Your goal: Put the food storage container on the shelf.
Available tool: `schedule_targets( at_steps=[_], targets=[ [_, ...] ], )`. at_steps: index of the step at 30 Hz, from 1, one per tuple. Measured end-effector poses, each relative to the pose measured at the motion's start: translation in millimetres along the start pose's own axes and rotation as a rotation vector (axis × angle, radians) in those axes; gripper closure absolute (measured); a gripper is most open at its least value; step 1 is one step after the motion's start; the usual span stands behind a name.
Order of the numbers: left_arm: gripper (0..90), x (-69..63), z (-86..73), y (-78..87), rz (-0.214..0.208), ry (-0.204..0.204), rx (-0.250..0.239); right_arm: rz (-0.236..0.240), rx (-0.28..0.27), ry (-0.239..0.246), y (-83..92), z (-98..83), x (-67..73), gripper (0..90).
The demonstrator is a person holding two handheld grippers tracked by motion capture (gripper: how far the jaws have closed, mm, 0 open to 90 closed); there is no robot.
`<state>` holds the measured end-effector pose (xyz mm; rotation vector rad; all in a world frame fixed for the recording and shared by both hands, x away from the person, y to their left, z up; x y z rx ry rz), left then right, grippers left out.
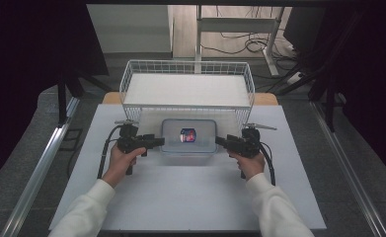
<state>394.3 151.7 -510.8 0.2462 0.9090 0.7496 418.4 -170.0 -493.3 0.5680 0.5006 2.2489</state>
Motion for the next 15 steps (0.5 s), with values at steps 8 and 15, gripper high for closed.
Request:
schedule_targets(
  at_steps=[8, 15],
  targets=[
    [31.1, -24.5, -35.0, 22.8, 0.002, -0.108, 0.053, 0.029, 0.043, 0.206, 21.0, -12.9, 27.5, 37.8],
    [30.7, -30.7, -65.8, 37.1, 0.021, -0.144, 0.09, 0.033, 0.124, 0.333, 24.1, -33.1, 48.7, 43.2]
  ],
)
Point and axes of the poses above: each handheld gripper's, and its own axes: y roughly backward along the jaws, z roughly out of its top, x roughly to its left, the point moved 5 cm from there along -y, roughly forward along the jaws, and after that the axes turned 12 degrees about y, right-handed, at the moved point
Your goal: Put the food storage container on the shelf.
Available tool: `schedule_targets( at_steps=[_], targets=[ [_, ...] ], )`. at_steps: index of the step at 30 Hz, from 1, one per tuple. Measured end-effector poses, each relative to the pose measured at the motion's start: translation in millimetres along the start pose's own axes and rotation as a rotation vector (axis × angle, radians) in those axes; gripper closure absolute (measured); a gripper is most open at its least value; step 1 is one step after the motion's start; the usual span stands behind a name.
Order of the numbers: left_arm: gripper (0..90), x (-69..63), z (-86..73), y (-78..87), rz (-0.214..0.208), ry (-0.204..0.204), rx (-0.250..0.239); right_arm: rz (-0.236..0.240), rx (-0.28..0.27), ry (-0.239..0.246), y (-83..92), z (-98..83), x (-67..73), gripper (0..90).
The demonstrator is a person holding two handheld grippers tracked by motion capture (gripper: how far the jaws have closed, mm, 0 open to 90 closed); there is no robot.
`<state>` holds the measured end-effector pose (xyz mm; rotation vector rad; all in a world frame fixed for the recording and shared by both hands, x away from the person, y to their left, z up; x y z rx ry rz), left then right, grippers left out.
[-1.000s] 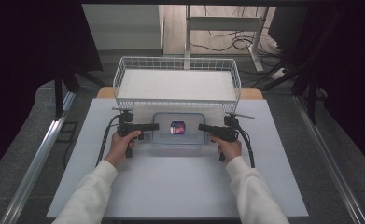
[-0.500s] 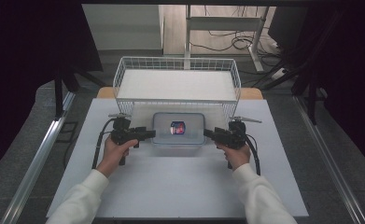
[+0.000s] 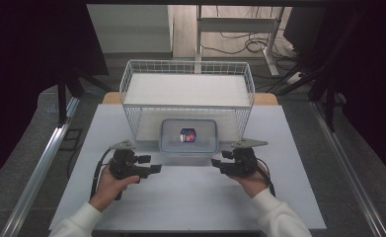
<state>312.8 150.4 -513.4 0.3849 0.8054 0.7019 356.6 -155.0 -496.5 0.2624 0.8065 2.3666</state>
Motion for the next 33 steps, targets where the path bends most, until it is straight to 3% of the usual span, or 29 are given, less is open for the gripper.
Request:
schedule_targets(
  at_steps=[2, 5, 8, 14, 17, 19, 28, 31, 33],
  targets=[
    [31.6, -2.0, -9.6, 3.9, 0.029, -0.005, -0.005, 0.017, 0.018, 0.03, -1.8, -2.4, 6.6, 43.8],
    [31.6, -8.5, -22.2, 5.1, 0.03, -0.022, 0.022, 0.034, 0.038, 0.061, -8.4, -4.3, 15.5, 48.9],
    [30.7, -17.4, -30.8, 6.4, 0.024, -0.066, 0.049, 0.052, 0.062, 0.084, -17.1, -4.9, 22.5, 57.5],
    [30.7, -20.0, -38.1, 10.5, 0.0, -0.047, 0.064, 0.072, 0.087, 0.125, -31.4, -1.4, 34.3, 77.6],
    [30.6, -21.4, -41.2, 12.3, -0.052, -0.015, 0.064, 0.077, 0.1, 0.133, -38.9, 0.7, 36.7, 83.9],
    [30.7, -21.7, -42.0, 13.1, -0.045, -0.02, 0.057, 0.078, 0.112, 0.135, -45.1, 2.3, 37.9, 87.1],
    [30.7, -19.2, -44.2, 16.2, -0.011, -0.033, 0.05, 0.061, 0.153, 0.165, -79.3, 10.4, 45.0, 88.7],
    [30.7, -18.7, -44.2, 15.5, -0.009, -0.035, 0.053, 0.025, 0.169, 0.194, -89.2, 12.4, 44.0, 88.7],
    [30.6, -18.9, -44.3, 15.2, -0.011, -0.034, 0.054, 0.008, 0.168, 0.182, -95.3, 12.5, 38.7, 88.8]
  ],
)
Point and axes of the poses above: each handheld gripper's, and its own axes: y roughly backward along the jaws, z roughly out of its top, x roughly to its left, the point moved 5 cm from there along -y, roughly forward along the jaws, and after that the axes turned 12 degrees about y, right-handed, at the moved point
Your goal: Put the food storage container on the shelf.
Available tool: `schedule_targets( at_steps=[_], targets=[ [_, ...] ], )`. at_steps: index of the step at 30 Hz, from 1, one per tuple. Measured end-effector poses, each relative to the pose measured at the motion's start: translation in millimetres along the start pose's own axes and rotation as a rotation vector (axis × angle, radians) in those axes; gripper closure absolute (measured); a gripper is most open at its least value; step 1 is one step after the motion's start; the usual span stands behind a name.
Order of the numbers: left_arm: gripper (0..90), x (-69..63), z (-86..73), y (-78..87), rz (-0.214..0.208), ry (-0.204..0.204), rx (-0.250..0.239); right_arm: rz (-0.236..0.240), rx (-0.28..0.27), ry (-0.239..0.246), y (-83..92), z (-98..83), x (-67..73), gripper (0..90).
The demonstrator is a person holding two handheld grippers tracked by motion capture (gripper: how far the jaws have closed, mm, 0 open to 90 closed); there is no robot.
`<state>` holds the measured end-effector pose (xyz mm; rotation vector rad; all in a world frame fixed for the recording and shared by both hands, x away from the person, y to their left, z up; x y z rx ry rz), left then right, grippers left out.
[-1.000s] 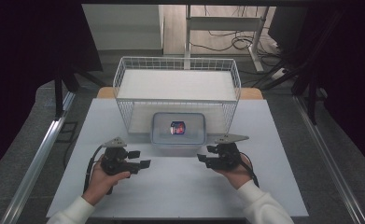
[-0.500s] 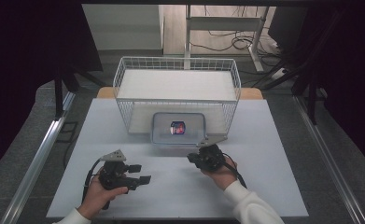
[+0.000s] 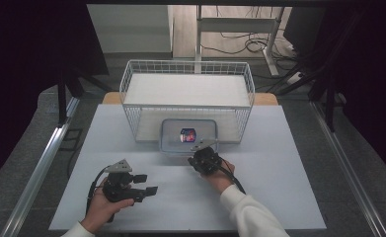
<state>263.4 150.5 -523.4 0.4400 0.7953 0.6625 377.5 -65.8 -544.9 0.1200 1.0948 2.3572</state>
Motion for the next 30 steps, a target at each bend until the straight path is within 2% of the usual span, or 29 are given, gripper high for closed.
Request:
schedule_targets(
  at_steps=[5, 9, 13, 20, 30],
  targets=[
    [30.6, -0.2, 0.6, 1.5, -0.009, 0.006, -0.008, -0.004, 0.011, -0.034, -13.2, -2.4, -6.3, 88.8],
    [30.6, 0.7, 0.9, 1.8, -0.009, 0.008, -0.008, -0.012, 0.017, -0.027, -16.8, -0.9, -5.4, 88.8],
    [30.6, 0.3, 1.0, 2.4, -0.017, 0.011, -0.009, -0.035, -0.012, -0.037, -14.8, 5.9, -7.9, 88.9],
    [30.1, 1.5, 0.9, 1.7, -0.011, 0.012, -0.001, -0.047, -0.053, -0.071, -14.3, 15.8, -19.3, 88.9],
    [29.0, 3.0, 1.0, 1.4, -0.012, 0.023, 0.001, -0.079, -0.054, -0.119, -24.0, 24.4, -38.6, 88.9]
  ],
)
Point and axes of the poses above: each handheld gripper's, and its own axes: y roughly backward along the jaws, z roughly out of its top, x roughly to its left, the point moved 5 cm from there along -y, roughly forward along the jaws, and after that the axes turned 12 degrees about y, right-handed, at the moved point
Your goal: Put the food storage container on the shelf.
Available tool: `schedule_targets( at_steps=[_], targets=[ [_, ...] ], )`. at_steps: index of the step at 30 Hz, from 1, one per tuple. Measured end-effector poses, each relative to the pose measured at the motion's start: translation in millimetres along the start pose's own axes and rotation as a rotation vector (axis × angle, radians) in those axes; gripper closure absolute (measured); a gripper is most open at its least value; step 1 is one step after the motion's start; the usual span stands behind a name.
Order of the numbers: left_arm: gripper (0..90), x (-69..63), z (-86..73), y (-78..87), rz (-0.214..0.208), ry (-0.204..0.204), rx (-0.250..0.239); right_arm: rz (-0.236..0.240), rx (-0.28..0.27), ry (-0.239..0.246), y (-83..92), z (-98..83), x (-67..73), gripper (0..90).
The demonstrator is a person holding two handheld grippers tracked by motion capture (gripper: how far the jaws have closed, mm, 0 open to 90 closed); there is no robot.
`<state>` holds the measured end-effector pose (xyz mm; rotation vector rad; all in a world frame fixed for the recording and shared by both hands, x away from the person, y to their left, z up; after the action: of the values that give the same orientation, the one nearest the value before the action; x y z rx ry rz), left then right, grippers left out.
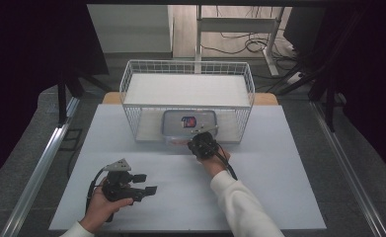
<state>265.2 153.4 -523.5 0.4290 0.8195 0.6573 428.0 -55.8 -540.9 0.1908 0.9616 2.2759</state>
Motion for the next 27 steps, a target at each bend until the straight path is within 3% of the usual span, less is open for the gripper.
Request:
schedule_targets(
  at_steps=[6, 15, 20, 27],
  targets=[
    [26.1, 1.7, 0.9, 2.0, 0.006, 0.018, -0.006, -0.018, 0.011, -0.034, -5.5, 5.6, -12.6, 89.0],
    [24.6, 3.4, 0.6, 1.7, 0.024, 0.013, -0.001, -0.036, 0.015, -0.049, -10.1, 10.1, -20.5, 89.0],
    [24.3, 5.1, 0.8, 2.7, 0.026, 0.02, -0.001, -0.023, 0.01, -0.088, -12.2, 12.1, -23.2, 88.9],
    [24.2, 6.7, 1.3, 2.0, 0.03, 0.022, 0.0, -0.028, 0.0, -0.084, -15.5, 13.8, -25.5, 88.9]
  ],
)
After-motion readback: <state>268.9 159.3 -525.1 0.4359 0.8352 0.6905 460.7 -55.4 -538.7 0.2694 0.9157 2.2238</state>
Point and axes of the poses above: each handheld gripper's, and its own axes: y roughly backward along the jaws, z roughly out of its top, x roughly to its left, the point moved 5 cm from there along -y, roughly forward along the jaws, and after that the axes turned 12 degrees about y, right-handed, at the moved point
